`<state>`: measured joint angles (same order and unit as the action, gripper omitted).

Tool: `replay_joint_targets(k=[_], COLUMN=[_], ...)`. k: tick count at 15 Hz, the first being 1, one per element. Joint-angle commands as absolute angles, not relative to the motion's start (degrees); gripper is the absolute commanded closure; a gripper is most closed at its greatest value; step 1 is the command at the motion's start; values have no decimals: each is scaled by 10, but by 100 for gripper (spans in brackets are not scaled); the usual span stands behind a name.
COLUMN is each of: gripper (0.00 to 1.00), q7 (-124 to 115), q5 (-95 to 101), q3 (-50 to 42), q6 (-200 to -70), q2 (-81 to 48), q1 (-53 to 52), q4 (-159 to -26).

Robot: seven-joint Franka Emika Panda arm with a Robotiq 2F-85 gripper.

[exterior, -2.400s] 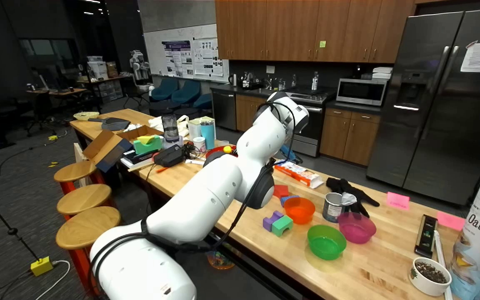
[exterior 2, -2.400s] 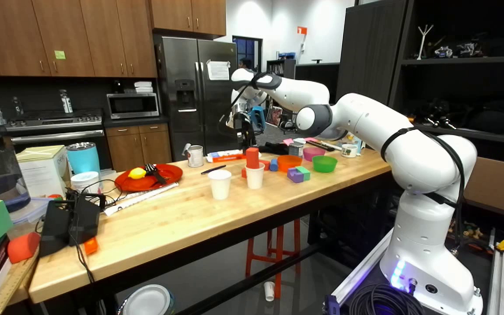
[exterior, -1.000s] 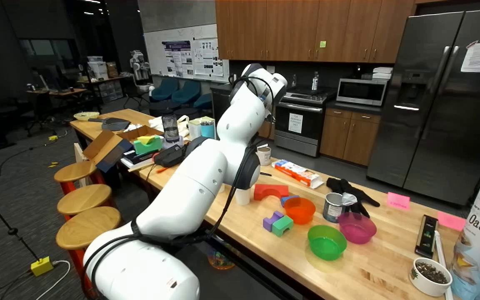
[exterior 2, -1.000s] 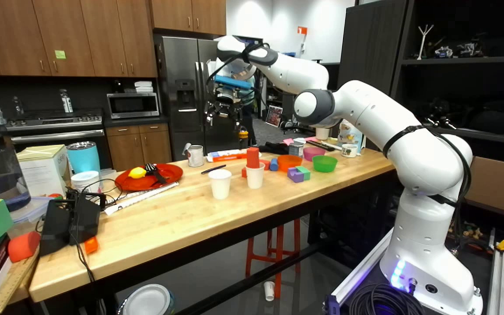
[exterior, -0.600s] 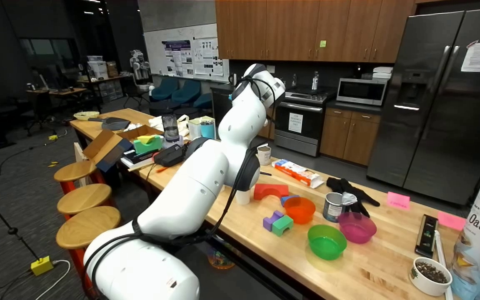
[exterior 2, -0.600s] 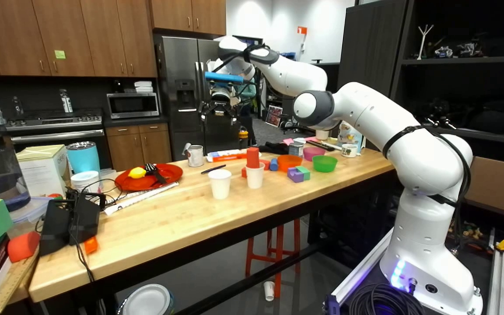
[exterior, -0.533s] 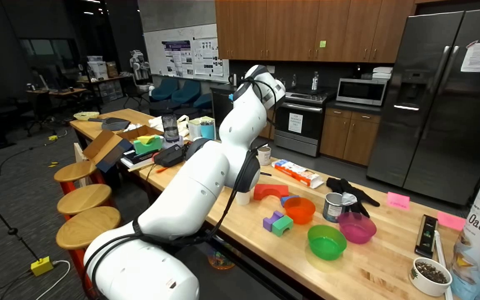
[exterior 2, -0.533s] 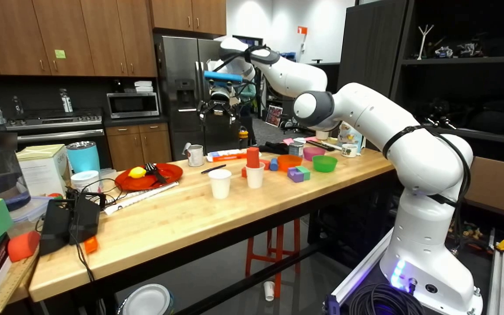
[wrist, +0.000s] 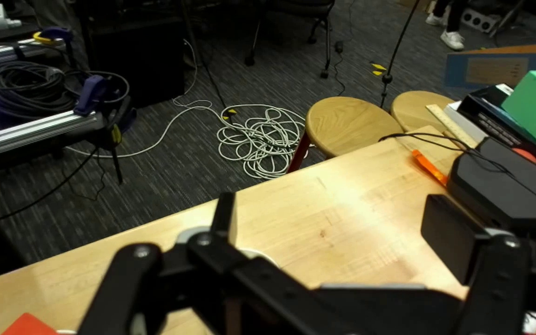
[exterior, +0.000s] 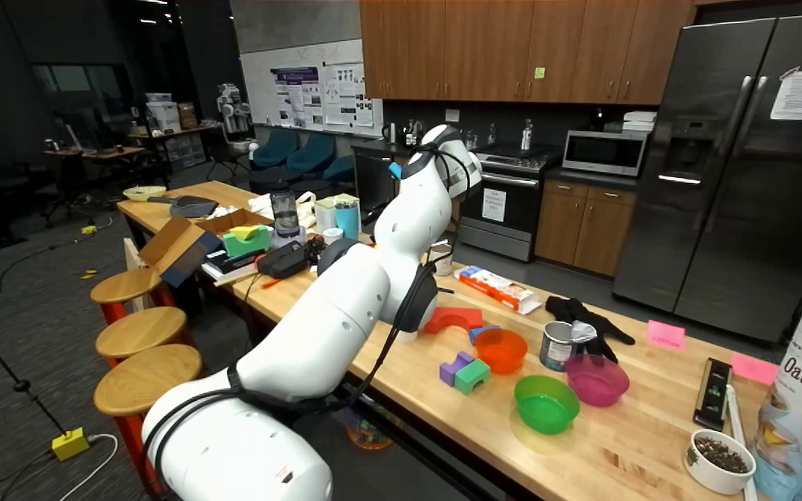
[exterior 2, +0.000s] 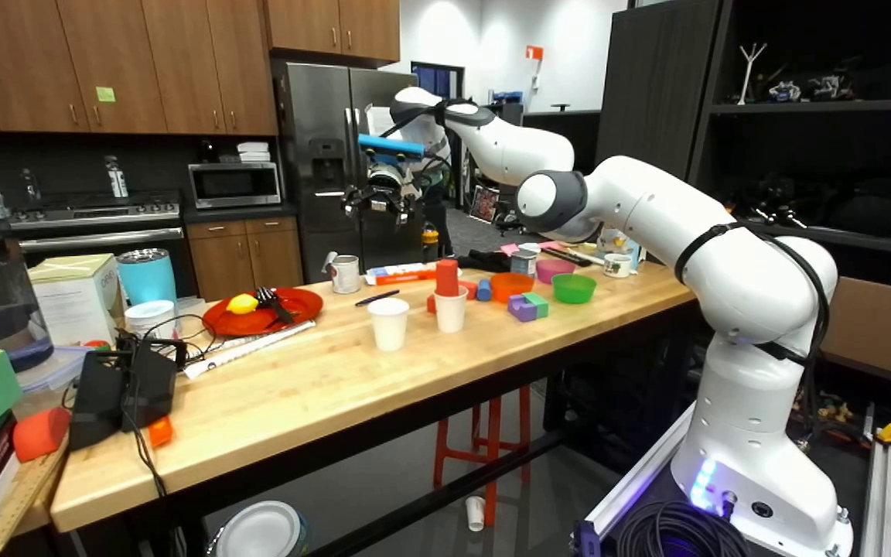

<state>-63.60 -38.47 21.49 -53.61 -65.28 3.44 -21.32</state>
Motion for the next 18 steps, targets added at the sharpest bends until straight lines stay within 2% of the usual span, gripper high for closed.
replay_joint_targets(k=[1, 12, 13, 18], gripper=[0, 0, 0, 0], q7=[-728, -934, -894, -918], q5=[-404, -397, -390, -390], q3=[213, 193, 201, 199], q6=[-599, -822, -796, -820], q2=[-661, -718, -713, -718], q1=[41, 43, 44, 44], q4=[-212, -201, -213, -211])
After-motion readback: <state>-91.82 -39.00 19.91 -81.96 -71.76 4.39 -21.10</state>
